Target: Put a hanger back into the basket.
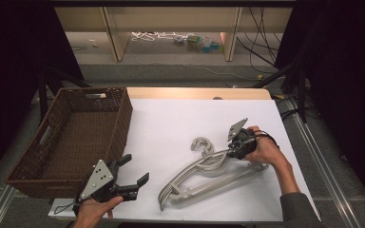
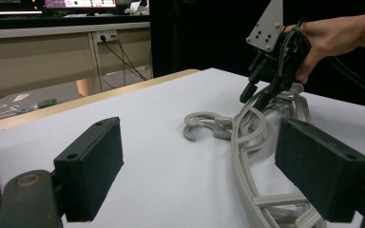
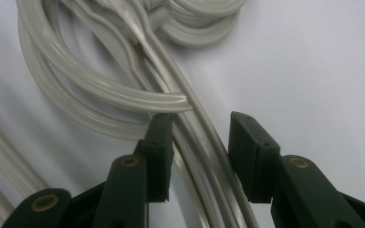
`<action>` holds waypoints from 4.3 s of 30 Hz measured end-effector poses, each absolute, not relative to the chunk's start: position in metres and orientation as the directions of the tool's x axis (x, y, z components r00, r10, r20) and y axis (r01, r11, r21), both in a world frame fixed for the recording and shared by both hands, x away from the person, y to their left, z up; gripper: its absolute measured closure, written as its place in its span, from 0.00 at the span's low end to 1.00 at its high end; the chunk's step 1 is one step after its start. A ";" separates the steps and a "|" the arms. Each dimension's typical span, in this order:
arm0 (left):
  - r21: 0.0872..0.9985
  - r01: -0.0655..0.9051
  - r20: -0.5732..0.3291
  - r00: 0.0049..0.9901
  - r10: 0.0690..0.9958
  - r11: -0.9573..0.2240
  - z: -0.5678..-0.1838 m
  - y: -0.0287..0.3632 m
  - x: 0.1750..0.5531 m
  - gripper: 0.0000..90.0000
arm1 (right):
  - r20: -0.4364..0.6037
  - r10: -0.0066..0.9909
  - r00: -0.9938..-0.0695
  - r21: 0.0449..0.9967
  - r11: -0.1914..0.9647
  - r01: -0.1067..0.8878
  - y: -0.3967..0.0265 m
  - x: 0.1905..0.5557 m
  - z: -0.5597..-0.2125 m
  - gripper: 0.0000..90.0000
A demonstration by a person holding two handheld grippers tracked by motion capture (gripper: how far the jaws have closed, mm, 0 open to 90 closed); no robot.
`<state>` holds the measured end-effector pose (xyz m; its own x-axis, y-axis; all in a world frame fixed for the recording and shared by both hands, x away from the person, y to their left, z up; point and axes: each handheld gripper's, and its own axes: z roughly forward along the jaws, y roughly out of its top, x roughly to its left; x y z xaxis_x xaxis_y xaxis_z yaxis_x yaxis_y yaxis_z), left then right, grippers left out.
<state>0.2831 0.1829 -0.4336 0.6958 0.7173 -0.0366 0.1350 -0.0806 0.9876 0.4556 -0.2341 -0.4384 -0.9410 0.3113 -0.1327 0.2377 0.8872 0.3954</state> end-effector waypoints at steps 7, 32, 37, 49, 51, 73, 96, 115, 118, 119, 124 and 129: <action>0.988 0.137 -0.040 0.695 0.718 -0.078 -0.434 0.183 0.283 0.18 | -0.155 0.234 -0.960 0.370 0.915 0.164 -0.231 0.456 -0.436 0.76; 0.986 0.138 -0.031 0.696 0.717 -0.091 -0.435 0.182 0.284 0.18 | -0.191 0.047 -0.981 0.283 0.959 -0.010 -0.224 0.460 -0.433 0.82; 0.985 0.140 -0.028 0.694 0.719 -0.097 -0.434 0.183 0.283 0.18 | -0.212 0.018 -0.977 0.260 0.965 -0.038 -0.221 0.458 -0.430 0.87; 0.986 0.142 -0.035 0.693 0.720 -0.088 -0.434 0.183 0.283 0.18 | -0.267 -0.024 -0.964 0.215 0.973 -0.083 -0.218 0.449 -0.420 0.90; 0.986 0.142 -0.036 0.693 0.720 -0.088 -0.434 0.183 0.283 0.18 | -0.292 -0.032 -0.956 0.207 0.974 -0.096 -0.217 0.445 -0.415 0.90; 0.980 0.190 -0.098 0.703 0.705 -0.052 -0.434 0.176 0.292 0.18 | -0.455 -0.063 -0.888 0.209 0.962 -0.176 -0.215 0.403 -0.374 0.91; 0.907 0.312 -0.096 0.807 0.583 -0.284 -0.419 0.072 0.356 0.32 | -0.533 -0.107 -0.839 0.192 0.951 -0.243 -0.203 0.384 -0.353 0.91; 0.831 0.407 -0.178 0.840 0.512 -0.379 -0.404 0.047 0.371 0.79 | -0.541 -0.110 -0.834 0.229 0.935 -0.272 -0.197 0.380 -0.345 0.91; 0.826 0.411 -0.181 0.841 0.510 -0.385 -0.405 0.049 0.373 0.84 | -0.543 -0.106 -0.833 0.234 0.934 -0.271 -0.195 0.378 -0.344 0.91; 0.825 0.404 -0.171 0.846 0.505 -0.396 -0.404 0.049 0.373 0.84 | -0.543 -0.105 -0.833 0.236 0.933 -0.271 -0.195 0.378 -0.344 0.91; 0.825 0.349 -0.106 0.868 0.485 -0.444 -0.398 0.050 0.368 0.88 | -0.550 -0.114 -0.827 0.229 0.932 -0.281 -0.193 0.378 -0.344 0.91; 0.833 0.304 -0.065 0.883 0.465 -0.462 -0.389 0.056 0.363 0.91 | -0.538 -0.095 -0.838 0.268 0.923 -0.277 -0.192 0.377 -0.342 0.90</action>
<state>0.3631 0.0562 -0.3891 0.8831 0.4648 -0.0647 0.3044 -0.4623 0.8328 0.3767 -0.1916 -0.3422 -0.8375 -0.0955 -0.5380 -0.2772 0.9227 0.2679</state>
